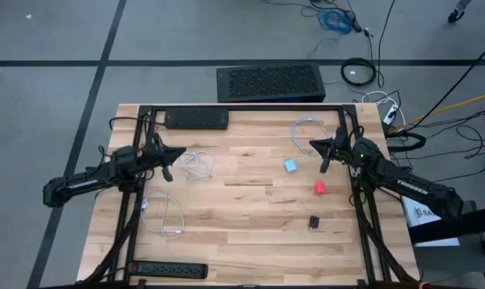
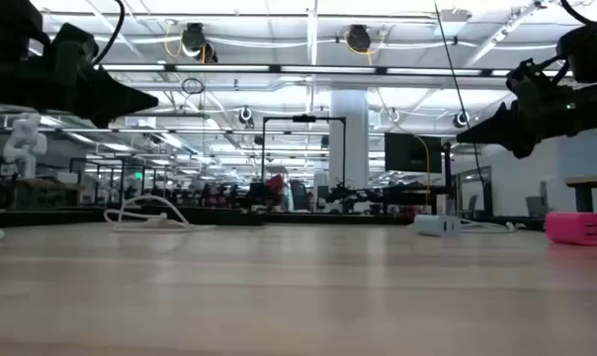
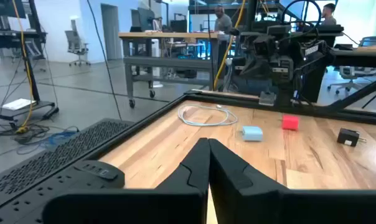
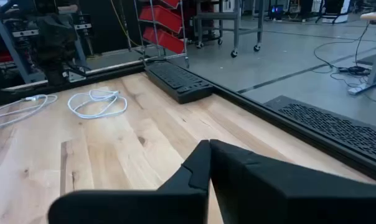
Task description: Insert USB
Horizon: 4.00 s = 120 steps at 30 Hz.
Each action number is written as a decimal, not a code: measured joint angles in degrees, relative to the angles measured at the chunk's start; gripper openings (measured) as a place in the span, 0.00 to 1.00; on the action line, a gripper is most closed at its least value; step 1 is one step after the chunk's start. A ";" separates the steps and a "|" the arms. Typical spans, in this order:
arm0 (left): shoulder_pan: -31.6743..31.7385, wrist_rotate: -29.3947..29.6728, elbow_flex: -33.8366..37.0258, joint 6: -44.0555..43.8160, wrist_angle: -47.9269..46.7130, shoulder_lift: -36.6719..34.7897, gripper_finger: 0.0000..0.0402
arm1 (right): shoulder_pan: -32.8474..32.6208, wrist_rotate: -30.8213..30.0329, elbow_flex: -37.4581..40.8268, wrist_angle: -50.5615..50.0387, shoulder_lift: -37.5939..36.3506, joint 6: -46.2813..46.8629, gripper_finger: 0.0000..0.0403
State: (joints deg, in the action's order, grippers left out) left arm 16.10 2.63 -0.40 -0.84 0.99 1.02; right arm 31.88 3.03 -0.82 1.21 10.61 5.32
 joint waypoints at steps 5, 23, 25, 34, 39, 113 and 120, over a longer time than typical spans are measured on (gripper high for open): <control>-0.02 0.00 0.00 0.00 -0.01 -0.01 0.02 | 0.01 0.00 0.02 0.00 0.02 0.02 0.00; 0.00 0.00 0.00 0.00 0.00 -0.02 0.02 | 0.01 0.00 0.01 0.00 0.02 0.01 0.00; -0.02 0.00 0.00 0.00 0.00 -0.02 0.02 | 0.00 0.00 0.02 0.00 0.02 0.00 0.00; -0.01 0.00 0.00 0.00 -0.01 0.00 0.02 | 0.02 0.00 0.02 0.00 0.00 0.00 0.00; -0.02 0.02 0.00 1.32 1.13 0.00 0.02 | 0.02 0.00 0.02 0.00 0.02 0.00 0.00; 0.00 -8.39 -12.89 14.59 19.57 50.66 0.02 | -4.61 4.19 0.02 10.14 20.85 14.86 0.18; 0.00 -10.12 -25.37 22.27 19.57 68.55 0.02 | -4.61 4.17 0.02 8.69 22.32 14.02 0.11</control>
State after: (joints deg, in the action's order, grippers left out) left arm 16.10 -7.49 -25.78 21.43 20.56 69.57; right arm 27.27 7.20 -0.80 9.90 32.94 19.34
